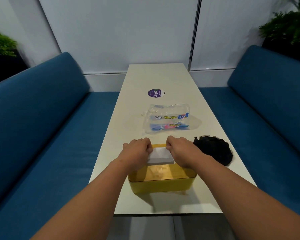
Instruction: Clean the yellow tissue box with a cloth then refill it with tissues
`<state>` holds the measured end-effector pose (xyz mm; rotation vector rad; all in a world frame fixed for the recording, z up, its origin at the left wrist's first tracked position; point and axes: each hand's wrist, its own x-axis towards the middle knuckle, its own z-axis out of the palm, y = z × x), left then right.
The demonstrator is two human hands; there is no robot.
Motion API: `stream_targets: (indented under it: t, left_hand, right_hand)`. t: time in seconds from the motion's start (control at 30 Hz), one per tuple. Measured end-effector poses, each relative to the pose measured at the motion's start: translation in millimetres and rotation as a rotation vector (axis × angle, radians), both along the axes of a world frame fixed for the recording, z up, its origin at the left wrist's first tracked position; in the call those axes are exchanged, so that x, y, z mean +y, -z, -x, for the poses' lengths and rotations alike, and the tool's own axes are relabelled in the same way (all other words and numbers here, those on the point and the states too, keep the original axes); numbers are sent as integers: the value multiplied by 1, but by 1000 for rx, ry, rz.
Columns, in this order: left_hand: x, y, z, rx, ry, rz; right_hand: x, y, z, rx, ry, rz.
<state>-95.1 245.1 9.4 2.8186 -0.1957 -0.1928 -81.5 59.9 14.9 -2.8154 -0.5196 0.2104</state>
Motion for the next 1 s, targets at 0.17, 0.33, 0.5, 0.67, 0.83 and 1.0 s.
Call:
stream_targets:
  t: [0.17, 0.33, 0.5, 0.67, 0.83, 1.0]
  left_hand:
    - [10, -2, -1, 53, 72, 26]
    - [5, -1, -3, 45, 10, 51]
    - [2, -6, -2, 71, -12, 46]
    - [5, -13, -2, 114, -6, 57]
    - [9, -26, -6, 108, 4, 100]
    - [13, -59, -22, 1, 10, 78]
  right_hand:
    - [-2, 1, 1, -6, -20, -17]
    - [-2, 5, -4, -7, -9, -15]
    - [-1, 4, -3, -17, 0, -22]
    - [-5, 3, -3, 6, -27, -59]
    - [-9, -13, -3, 55, -13, -124]
    - [-14, -46, -17, -24, 18, -161]
